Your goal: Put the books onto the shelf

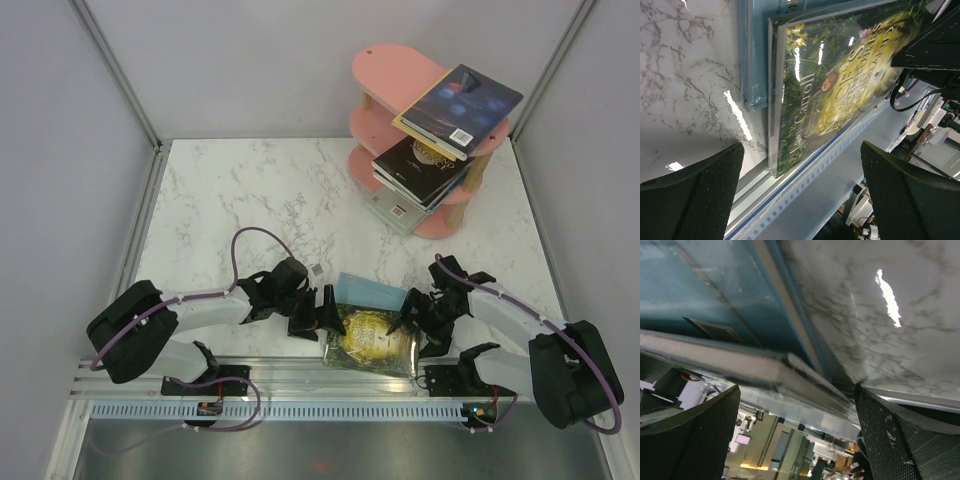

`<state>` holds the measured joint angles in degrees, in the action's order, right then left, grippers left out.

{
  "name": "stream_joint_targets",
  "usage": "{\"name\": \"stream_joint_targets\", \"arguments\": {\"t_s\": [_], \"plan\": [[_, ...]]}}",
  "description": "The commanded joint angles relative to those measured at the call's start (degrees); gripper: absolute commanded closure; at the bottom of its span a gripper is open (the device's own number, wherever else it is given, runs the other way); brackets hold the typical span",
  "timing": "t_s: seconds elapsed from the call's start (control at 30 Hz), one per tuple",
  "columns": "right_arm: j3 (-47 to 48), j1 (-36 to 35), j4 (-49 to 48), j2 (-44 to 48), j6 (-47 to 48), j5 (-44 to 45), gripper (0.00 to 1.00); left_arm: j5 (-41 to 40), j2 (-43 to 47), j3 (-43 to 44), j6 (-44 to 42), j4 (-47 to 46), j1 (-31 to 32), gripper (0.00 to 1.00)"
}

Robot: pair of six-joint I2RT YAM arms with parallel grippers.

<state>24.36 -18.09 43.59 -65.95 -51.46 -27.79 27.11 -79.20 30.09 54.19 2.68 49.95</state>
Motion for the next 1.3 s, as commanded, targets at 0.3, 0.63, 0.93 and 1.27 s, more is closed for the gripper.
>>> {"name": "stream_joint_targets", "arguments": {"t_s": [0.3, 0.63, 0.93, 1.27], "plan": [[7.54, -10.91, -23.98, -13.75, -12.25, 4.59, 0.03, -0.04, 2.38, -1.25, 1.53, -2.41, -1.17, 0.00], [9.66, -13.38, -37.78, -15.26, -16.91, 3.36, 0.04, 1.89, 8.71, -2.66, -4.79, 5.58, -12.67, 0.00], [13.96, -13.29, -22.34, -5.53, -8.49, 12.48, 0.04, 1.01, 8.36, 3.66, -12.96, 15.77, -19.01, 0.00], [7.64, -12.68, -16.52, -2.95, -5.32, 16.45, 0.03, 1.01, 2.83, 6.74, -13.06, 17.19, -21.13, 0.00]]}}
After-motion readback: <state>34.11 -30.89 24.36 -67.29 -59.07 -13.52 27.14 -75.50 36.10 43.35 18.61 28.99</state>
